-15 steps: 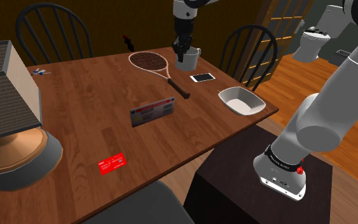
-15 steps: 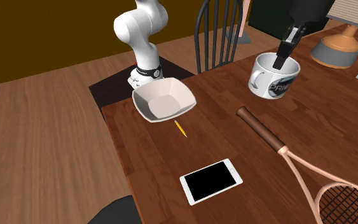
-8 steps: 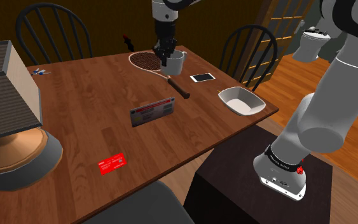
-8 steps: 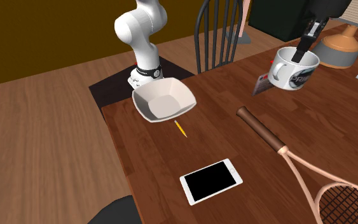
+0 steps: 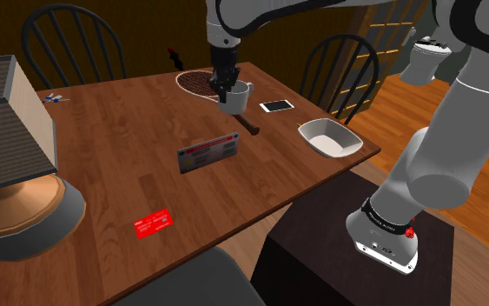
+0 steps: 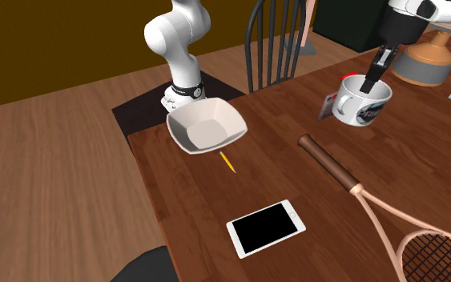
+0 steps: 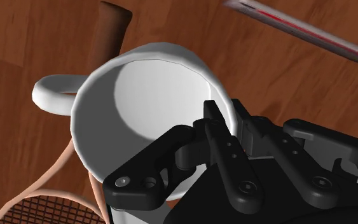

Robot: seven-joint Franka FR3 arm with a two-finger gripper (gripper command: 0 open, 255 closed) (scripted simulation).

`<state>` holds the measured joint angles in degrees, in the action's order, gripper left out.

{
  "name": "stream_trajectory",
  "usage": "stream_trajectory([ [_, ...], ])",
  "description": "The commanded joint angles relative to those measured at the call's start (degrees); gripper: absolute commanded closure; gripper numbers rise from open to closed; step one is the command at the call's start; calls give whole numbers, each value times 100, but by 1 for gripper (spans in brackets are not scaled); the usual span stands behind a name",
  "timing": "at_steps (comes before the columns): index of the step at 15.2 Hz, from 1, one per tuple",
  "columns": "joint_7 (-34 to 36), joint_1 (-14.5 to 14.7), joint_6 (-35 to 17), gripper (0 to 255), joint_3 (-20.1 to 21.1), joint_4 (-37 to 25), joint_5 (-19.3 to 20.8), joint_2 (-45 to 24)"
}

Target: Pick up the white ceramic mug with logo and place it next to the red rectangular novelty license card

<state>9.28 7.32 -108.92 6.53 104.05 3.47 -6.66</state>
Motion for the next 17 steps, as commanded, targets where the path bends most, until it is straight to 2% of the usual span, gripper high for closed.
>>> stream_trajectory([
  [1, 18, 5, -146, 255, 2, 102, 8, -41],
  [17, 111, 11, -1283, 255, -14, 838, 96, -448],
])
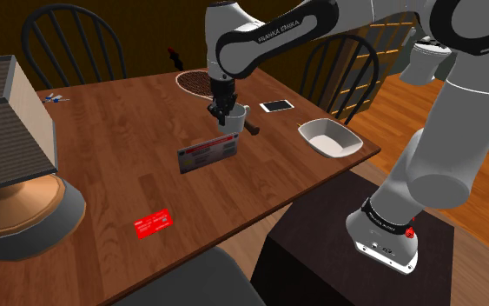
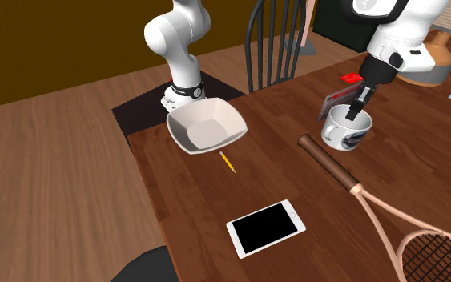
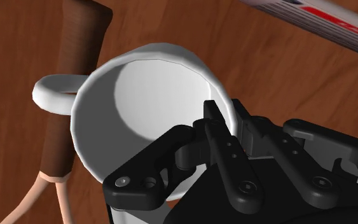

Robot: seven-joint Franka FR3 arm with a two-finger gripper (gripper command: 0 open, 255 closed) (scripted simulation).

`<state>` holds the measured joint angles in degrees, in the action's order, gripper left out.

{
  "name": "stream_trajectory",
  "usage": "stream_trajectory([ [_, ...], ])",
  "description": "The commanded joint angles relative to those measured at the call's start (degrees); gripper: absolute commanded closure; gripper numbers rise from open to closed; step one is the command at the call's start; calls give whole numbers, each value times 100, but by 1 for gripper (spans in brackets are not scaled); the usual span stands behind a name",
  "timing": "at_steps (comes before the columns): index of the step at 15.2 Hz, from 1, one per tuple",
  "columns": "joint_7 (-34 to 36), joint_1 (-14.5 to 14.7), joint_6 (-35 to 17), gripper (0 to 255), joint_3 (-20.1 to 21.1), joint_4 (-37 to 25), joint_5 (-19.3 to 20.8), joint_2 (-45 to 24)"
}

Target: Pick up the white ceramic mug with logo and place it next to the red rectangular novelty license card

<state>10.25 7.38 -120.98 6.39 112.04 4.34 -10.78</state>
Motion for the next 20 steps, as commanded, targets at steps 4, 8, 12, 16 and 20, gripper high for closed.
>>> stream_trajectory([
  [4, 36, 7, -285, 255, -5, 141, 32, -143],
  [8, 36, 7, -285, 255, -4, 140, 33, -144],
  [12, 37, 6, -284, 0, -3, 137, 33, -145],
  [16, 34, 5, -277, 0, -4, 133, 32, -143],
  [20, 3, 11, 242, 0, 16, -159, -18, 86],
])
